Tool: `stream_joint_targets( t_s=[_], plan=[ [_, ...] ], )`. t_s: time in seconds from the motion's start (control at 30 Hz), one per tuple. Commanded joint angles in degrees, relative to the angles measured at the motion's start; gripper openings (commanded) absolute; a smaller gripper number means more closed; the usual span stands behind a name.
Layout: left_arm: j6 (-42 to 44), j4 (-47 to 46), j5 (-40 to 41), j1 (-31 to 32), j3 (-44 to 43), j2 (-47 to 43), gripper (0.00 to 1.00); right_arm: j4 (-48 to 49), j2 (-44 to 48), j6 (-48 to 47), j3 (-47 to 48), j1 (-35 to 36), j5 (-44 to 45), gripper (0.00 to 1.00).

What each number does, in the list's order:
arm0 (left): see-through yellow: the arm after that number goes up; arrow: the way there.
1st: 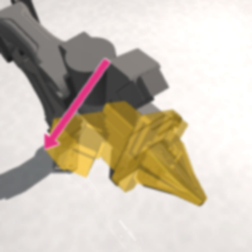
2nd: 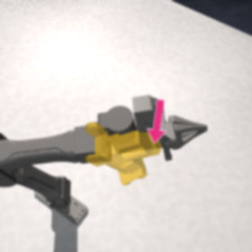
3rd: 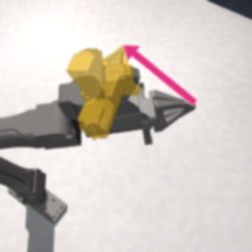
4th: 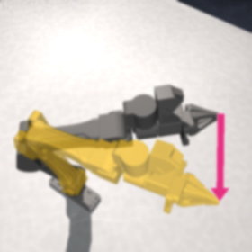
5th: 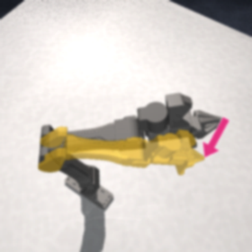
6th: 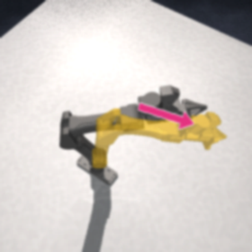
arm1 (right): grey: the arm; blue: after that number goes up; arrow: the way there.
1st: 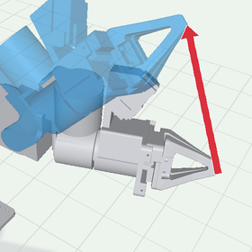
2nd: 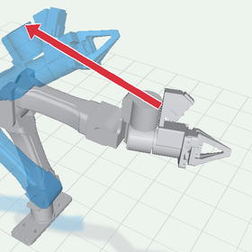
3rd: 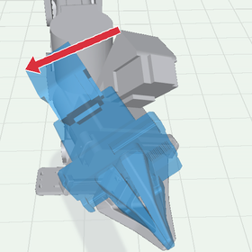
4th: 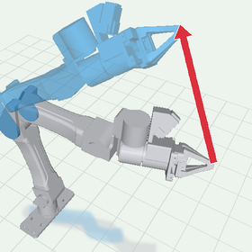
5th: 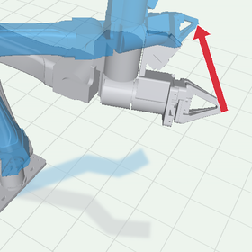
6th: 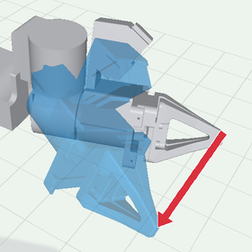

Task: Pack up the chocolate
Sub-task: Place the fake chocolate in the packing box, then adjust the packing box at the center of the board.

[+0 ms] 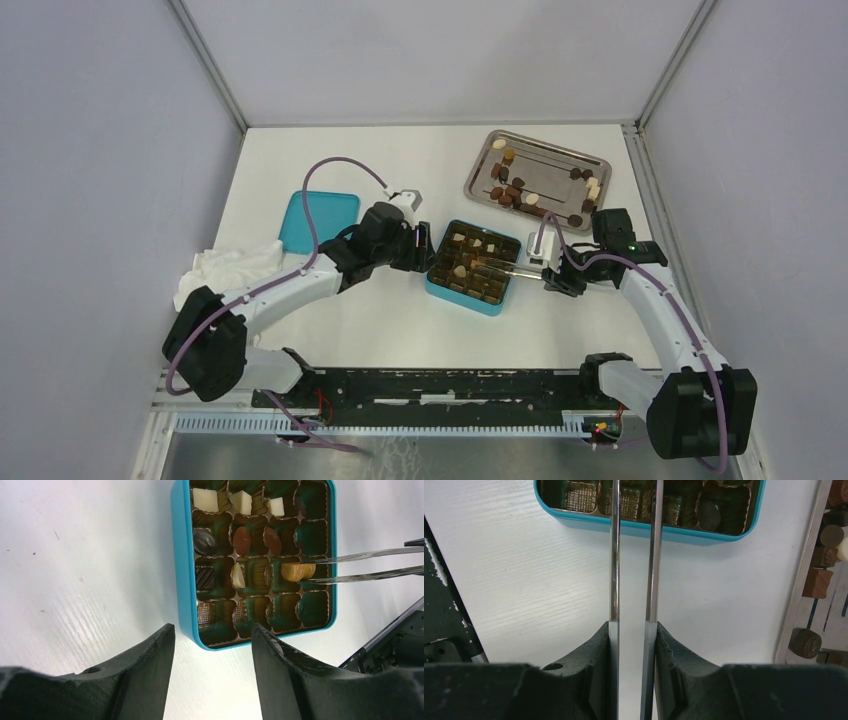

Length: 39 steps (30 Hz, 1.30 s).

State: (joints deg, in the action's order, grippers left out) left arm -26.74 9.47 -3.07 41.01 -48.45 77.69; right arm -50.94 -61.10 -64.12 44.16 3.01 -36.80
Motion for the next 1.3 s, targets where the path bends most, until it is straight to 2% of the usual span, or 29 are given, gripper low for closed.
stream_joint_targets(
  t_s=[0.0, 0.3, 0.7, 1.1, 1.27],
  plan=[
    [-1.30, -2.01, 1.90, 0.30, 0.63, -3.28, 0.64, 2.00, 1.01, 1.15, -0.47, 0.36, 1.79, 0.10],
    [-1.30, -2.01, 2.18, 0.47, 0.88, -4.87, 0.64, 1.83, 0.78, 1.21, -1.34, 1.05, 1.89, 0.18],
    [-1.56, -2.00, 2.36, 0.78, 1.69, -6.65, 0.65, 1.84, 0.98, 1.74, -1.45, 1.52, 2.26, 0.37],
    [-2.00, -2.54, 2.46, 0.99, 2.13, -9.60, 0.65, -0.80, 0.71, 1.75, 1.10, 1.56, -1.63, 0.39],
    [-2.72, -6.53, 1.31, 1.04, 4.50, -14.21, 0.66, 0.19, 0.50, 5.52, 3.48, 1.47, -4.69, 0.39]
  ],
)
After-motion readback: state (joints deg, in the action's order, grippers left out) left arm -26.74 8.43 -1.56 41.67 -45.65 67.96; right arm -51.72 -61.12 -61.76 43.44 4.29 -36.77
